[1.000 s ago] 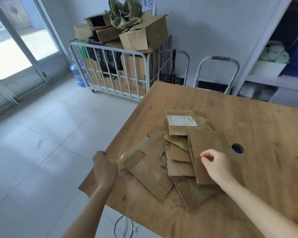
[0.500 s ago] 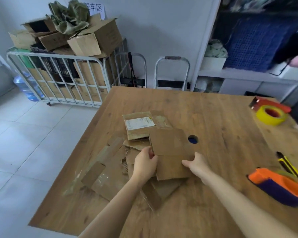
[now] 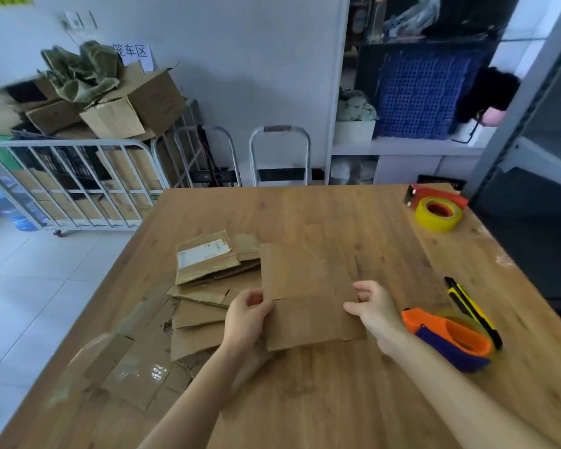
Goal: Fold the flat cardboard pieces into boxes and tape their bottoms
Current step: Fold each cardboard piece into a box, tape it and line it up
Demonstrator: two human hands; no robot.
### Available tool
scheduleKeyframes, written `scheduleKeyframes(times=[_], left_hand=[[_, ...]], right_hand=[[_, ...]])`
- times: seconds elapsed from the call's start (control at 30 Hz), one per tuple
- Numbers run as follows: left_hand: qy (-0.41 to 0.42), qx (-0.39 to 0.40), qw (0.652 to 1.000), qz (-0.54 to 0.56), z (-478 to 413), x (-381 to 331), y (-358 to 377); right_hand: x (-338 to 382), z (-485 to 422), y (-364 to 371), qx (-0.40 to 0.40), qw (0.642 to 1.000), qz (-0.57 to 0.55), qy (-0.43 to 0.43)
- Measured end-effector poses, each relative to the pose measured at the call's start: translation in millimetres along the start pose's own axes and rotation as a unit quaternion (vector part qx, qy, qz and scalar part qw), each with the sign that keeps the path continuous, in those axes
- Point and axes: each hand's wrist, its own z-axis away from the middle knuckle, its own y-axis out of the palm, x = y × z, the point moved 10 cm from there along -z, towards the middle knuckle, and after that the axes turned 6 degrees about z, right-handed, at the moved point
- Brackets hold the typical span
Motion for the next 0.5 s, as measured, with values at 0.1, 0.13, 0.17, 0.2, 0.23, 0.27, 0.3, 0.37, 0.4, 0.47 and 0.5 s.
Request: scheduleKeyframes(times=[0.1, 0.13, 0.17, 0.2, 0.23, 0.27, 0.3, 0.37, 0.4, 0.47, 0.5], left_hand=[[0.011, 0.014, 0.995, 0.095, 20, -19, 29], [0.016, 0.030, 0.991, 0.128, 27, -27, 41], [0.021, 0.049, 0.987, 0.151, 33, -33, 53], [0.027, 0.074, 0.984, 0.162, 38, -37, 64], [0.035, 0.100, 0.982, 0.157, 42, -39, 75], [0.047, 0.117, 0.983, 0.132, 46, -41, 83], [0.068, 0.116, 0.987, 0.085, 47, -42, 87], [0.136, 0.054, 0.988, -0.048, 49, -50, 86], [0.176, 0.016, 0.978, -0.111, 52, -58, 83], [0.270, -0.014, 0.937, -0.221, 63, -78, 89], [0.300, -0.002, 0.915, -0.271, 68, -85, 98]], right_hand=[[-10, -5, -27, 0.019, 1.000, -0.018, 0.005], [-14, -7, -35, 0.026, 0.999, -0.020, 0.008], [-17, -8, -42, 0.031, 0.999, -0.019, 0.010], [-22, -9, -47, 0.036, 0.999, -0.016, 0.014], [-27, -11, -52, 0.046, 0.999, -0.016, 0.018], [-33, -12, -55, 0.060, 0.998, -0.015, 0.026], [-39, -13, -56, 0.077, 0.996, -0.010, 0.033], [-49, -13, -60, 0.108, 0.993, 0.029, 0.043], [-49, -13, -62, 0.113, 0.991, 0.055, 0.034], [-38, -11, -73, 0.088, 0.990, 0.109, -0.014], [-27, -10, -81, 0.064, 0.988, 0.134, -0.050]])
